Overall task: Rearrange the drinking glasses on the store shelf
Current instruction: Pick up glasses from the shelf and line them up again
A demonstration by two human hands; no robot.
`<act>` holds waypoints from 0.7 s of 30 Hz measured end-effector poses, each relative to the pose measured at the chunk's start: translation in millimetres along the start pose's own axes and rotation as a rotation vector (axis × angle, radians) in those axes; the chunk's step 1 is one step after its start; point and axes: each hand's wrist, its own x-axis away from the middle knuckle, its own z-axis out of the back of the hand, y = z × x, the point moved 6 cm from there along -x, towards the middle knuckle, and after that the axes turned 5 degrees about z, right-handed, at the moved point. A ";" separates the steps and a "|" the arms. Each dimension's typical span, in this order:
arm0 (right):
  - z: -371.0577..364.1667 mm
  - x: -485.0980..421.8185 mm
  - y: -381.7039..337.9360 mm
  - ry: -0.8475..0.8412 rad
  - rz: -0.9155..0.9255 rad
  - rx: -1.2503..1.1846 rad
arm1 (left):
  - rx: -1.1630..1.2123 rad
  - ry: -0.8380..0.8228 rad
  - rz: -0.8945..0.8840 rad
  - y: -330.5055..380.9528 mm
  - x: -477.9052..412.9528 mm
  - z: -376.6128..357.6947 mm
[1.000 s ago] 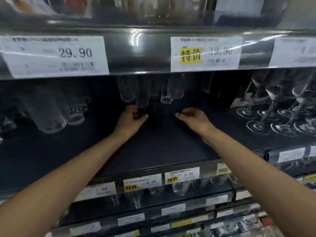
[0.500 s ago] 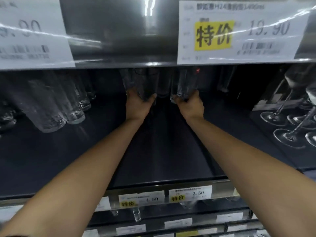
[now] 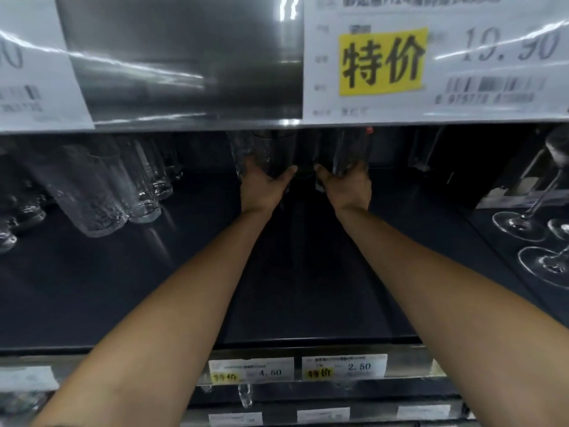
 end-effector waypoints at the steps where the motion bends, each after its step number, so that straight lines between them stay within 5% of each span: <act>1: -0.3 0.9 0.2 -0.010 0.010 0.003 | 0.009 -0.007 0.008 0.5 1.6 0.6; 12: 31.3 33.7 11.8 -0.217 -0.070 -0.307 | 0.097 -0.166 0.054 0.4 42.6 6.0; 21: 68.5 79.7 7.1 -0.416 -0.069 -0.382 | 0.088 -0.135 0.140 18.2 104.1 29.7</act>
